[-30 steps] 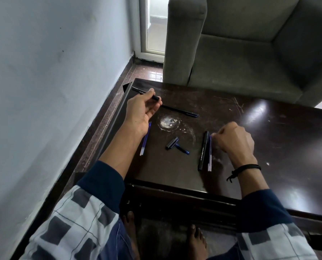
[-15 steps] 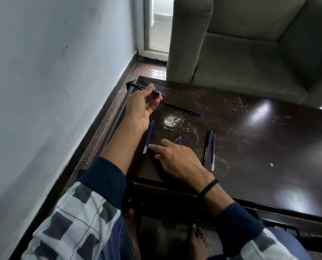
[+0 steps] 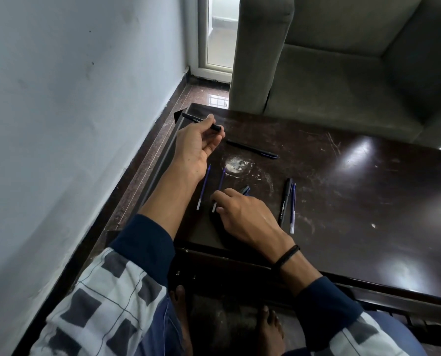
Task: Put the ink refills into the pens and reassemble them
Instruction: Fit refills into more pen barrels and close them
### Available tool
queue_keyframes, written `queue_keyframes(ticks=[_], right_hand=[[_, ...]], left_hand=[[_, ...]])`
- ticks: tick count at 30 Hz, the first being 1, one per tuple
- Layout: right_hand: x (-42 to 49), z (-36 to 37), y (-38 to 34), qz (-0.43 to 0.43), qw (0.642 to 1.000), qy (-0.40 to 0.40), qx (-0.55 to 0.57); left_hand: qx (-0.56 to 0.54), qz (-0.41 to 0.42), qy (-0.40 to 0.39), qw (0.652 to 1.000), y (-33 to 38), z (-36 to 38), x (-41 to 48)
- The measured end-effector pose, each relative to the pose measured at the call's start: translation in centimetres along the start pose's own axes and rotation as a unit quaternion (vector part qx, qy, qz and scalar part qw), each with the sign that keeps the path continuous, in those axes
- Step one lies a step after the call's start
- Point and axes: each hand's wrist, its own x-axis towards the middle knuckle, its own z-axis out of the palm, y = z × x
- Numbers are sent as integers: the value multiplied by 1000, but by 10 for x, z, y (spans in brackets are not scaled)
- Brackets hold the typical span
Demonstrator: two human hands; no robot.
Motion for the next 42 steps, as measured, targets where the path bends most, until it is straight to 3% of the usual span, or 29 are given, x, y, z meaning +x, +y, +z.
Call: queue_keyframes(ticks=[11, 15, 21, 27, 31, 42], right_hand=[[3, 9, 9, -48, 998, 37, -4], [3, 4, 6, -107, 986, 121, 27], [4, -24, 11, -12, 919, 293, 263], [4, -32, 30, 149, 848, 340, 378], [5, -32, 37, 205, 835, 336, 385], [5, -32, 40, 219, 824, 336, 401]], left_hand=[[11, -2, -11, 1000, -2, 0, 1], [11, -4, -30, 999, -2, 0, 2], [13, -23, -68, 997, -3, 5, 3], [75, -56, -121, 988, -9, 9, -6], [115, -85, -153, 978, -15, 12, -11], [154, -95, -189, 965, -16, 16, -16]])
